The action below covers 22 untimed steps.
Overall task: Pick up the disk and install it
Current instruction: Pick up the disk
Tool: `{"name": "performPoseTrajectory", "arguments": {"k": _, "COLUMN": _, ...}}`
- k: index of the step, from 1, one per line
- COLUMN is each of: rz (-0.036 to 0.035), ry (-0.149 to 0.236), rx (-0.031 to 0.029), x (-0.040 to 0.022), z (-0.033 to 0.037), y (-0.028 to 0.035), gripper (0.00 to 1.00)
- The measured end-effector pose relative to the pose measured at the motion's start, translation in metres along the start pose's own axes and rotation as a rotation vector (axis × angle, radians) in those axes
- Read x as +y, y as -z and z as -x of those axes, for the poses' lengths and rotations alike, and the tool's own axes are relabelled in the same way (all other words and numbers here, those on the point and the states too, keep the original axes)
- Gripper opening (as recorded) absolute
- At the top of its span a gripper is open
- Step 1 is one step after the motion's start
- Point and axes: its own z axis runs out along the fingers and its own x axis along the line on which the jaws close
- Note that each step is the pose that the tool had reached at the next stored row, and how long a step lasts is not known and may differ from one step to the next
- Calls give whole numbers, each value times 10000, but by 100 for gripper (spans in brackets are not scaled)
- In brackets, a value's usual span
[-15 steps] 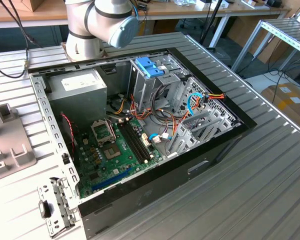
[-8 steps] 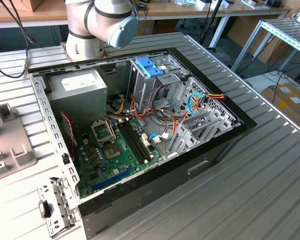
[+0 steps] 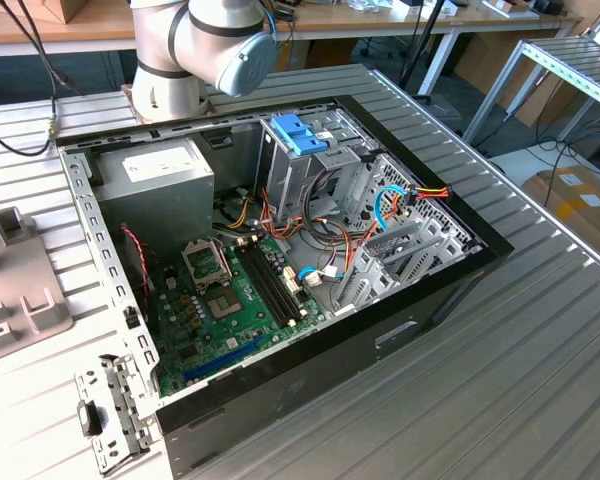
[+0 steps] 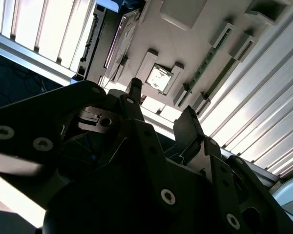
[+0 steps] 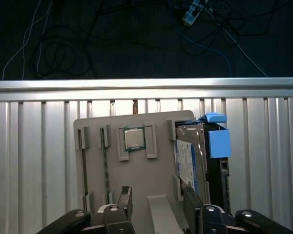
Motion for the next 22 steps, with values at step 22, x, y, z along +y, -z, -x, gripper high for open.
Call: {"name": "performPoseTrajectory", "arguments": {"k": 22, "rz": 0, "ry": 1, "rx": -1, "x": 32, "z": 105, "y": -10, "gripper": 54}}
